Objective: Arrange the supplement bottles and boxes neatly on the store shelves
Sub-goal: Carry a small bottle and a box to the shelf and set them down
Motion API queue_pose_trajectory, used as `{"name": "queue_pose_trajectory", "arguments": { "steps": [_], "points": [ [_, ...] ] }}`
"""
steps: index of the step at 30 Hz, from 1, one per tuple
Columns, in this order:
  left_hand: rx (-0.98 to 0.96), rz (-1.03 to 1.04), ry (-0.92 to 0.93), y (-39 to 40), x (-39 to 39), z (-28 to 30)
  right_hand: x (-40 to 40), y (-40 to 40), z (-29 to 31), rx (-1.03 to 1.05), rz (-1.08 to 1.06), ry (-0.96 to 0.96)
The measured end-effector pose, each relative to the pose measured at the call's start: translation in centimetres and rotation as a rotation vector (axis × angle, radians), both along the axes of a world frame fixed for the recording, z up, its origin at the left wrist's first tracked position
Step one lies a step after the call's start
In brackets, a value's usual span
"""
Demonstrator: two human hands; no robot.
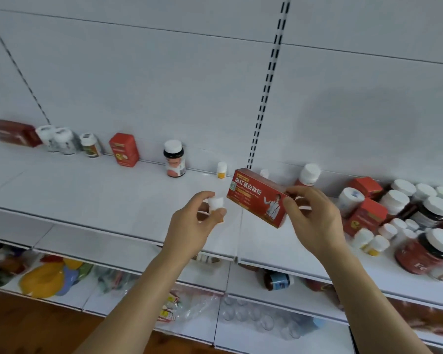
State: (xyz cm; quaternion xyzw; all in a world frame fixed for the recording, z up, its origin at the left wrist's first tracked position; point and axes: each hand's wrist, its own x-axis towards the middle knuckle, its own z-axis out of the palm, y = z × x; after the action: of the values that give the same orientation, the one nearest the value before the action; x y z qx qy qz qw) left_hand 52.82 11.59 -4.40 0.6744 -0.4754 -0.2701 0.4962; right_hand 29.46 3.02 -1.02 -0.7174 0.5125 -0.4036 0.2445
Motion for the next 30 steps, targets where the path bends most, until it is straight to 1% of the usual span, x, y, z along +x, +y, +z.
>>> {"name": "queue_pose_trajectory", "arguments": {
  "steps": [2, 3, 8, 12, 20, 23, 30],
  "points": [
    [0.010, 0.003, -0.159, 0.0, 1.8, -0.6, 1.4, 0.4, -0.5, -0.026, -0.012, 0.035],
    [0.018, 0.010, -0.201, -0.3, 2.6, -0.9, 1.8, 0.6, -0.7, -0.030, -0.020, 0.047],
    [0.106, -0.049, -0.308, -3.7, 4.4, -2.3, 2.2, 0.0, -0.9, -0.067, -0.047, 0.102],
    [0.122, -0.032, -0.423, -7.8, 5.3, -3.6, 2.0, -2.3, -1.1, -0.086, -0.054, 0.111],
    [0.199, 0.020, -0.487, -15.7, 8.0, -6.0, 2.7, -7.1, -3.5, -0.093, 0.023, 0.149],
    [0.209, 0.017, -0.546, -17.8, 8.3, -6.6, 2.6, -8.4, -3.9, -0.096, 0.051, 0.154],
    [0.104, -0.055, -0.576, -21.0, 9.0, -7.4, 2.9, -10.1, -4.7, -0.084, 0.054, 0.183]
  ]
}}
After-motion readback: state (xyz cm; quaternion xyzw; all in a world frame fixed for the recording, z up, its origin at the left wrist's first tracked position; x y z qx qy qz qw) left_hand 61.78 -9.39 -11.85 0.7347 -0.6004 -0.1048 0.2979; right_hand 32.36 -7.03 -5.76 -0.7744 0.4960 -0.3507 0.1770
